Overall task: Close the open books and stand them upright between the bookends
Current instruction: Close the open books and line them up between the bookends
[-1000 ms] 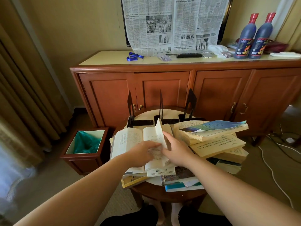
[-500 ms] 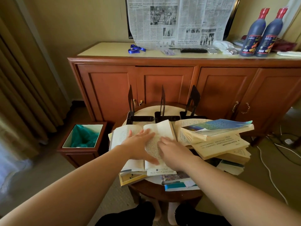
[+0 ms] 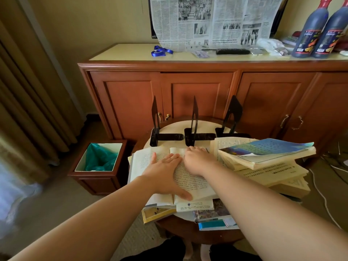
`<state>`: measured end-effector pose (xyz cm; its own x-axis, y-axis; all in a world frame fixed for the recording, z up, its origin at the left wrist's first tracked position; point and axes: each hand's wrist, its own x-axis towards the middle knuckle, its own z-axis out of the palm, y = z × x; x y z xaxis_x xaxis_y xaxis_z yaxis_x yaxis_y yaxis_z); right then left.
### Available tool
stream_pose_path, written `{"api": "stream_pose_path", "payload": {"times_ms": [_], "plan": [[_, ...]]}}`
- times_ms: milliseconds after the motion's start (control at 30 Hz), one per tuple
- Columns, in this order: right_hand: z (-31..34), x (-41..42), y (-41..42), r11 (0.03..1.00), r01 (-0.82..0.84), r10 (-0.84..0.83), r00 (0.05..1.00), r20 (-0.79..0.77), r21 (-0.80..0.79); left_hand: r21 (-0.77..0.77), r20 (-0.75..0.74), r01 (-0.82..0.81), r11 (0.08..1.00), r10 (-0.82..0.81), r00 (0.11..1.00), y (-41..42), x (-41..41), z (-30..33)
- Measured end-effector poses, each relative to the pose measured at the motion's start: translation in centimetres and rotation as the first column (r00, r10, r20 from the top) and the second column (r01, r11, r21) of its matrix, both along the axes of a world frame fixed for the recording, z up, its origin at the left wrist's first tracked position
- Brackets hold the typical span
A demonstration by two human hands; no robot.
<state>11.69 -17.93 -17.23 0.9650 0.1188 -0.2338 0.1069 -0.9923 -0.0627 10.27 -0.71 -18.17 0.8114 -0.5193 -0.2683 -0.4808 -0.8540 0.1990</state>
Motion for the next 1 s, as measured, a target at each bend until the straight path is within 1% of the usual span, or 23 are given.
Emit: {"api": "stream_pose_path", "payload": {"times_ms": [67,100,233,300,433,533,667,867,1000], "plan": [[-0.1,-0.2,0.2,0.999,-0.009,0.009,1.0,0.013,-0.038,0.001,-0.005,0.001,1.0,-0.001,1.0,-0.1,0.0,0.2],[-0.2,-0.6,0.1,0.999,-0.015,0.015,1.0,0.018,-0.033,0.005,-0.006,0.0,1.0,0.0,1.0,-0.2,-0.1,0.3],[-0.9,-4.1,-0.6,0.997,-0.068,0.066,0.997,0.034,0.039,0.037,-0.009,-0.001,0.999,0.002,1.0,-0.2,-0.4,0.7],[-1.1,-6.5,-1.1,0.994,-0.095,0.092,0.994,0.05,0.051,0.04,-0.009,0.0,0.999,0.001,1.0,-0.3,-0.5,0.7],[-1.0,-10.4,-1.9,0.989,-0.143,0.142,0.989,0.035,0.024,0.039,-0.008,-0.005,0.999,0.006,1.0,-0.4,-0.5,0.7],[-1.0,-11.5,-2.0,0.988,-0.154,0.153,0.988,0.016,0.004,0.03,-0.003,-0.005,1.0,0.005,1.0,-0.3,-0.7,0.8],[-0.7,-10.0,-1.3,0.989,-0.146,0.145,0.989,0.021,0.005,0.012,0.009,-0.013,1.0,0.013,1.0,-0.2,-1.1,0.7],[0.2,-5.0,-0.6,0.991,-0.098,0.096,0.995,0.02,0.086,0.037,0.012,-0.016,0.999,0.016,1.0,-0.2,-0.8,0.6],[0.2,-1.4,-0.3,0.995,-0.058,0.056,0.998,0.023,0.076,0.032,0.005,-0.013,0.999,0.013,1.0,-0.2,-0.7,0.6]]}}
